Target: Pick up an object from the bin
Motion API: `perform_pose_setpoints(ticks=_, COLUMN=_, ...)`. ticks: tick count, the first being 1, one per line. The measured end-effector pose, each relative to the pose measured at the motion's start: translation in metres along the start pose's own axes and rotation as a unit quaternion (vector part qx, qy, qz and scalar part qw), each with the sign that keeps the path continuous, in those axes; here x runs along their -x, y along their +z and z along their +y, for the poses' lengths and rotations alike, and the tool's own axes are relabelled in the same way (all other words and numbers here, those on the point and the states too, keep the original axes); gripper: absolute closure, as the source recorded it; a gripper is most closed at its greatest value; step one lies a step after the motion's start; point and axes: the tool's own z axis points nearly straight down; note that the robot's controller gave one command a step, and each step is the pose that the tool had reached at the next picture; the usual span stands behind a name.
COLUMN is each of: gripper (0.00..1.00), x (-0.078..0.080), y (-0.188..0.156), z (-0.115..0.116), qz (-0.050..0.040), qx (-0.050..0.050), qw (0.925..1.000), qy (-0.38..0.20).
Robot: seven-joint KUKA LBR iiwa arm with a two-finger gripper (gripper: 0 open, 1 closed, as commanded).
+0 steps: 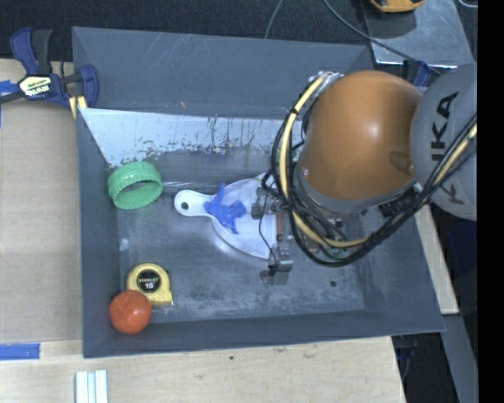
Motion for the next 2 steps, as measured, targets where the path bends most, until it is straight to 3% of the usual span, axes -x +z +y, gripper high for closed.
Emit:
perform_pose_setpoints(ticks=1, gripper=0.0, x=0.035, y=0.065, z=0.023, qz=0.0014, qx=0.0, qw=1.0, qy=0.006)
perform_pose_setpoints(ticks=2, gripper=0.0, x=0.089, y=0.14, z=-0.023, qz=0.0003, qx=-0.001, qw=0.9974, qy=-0.072)
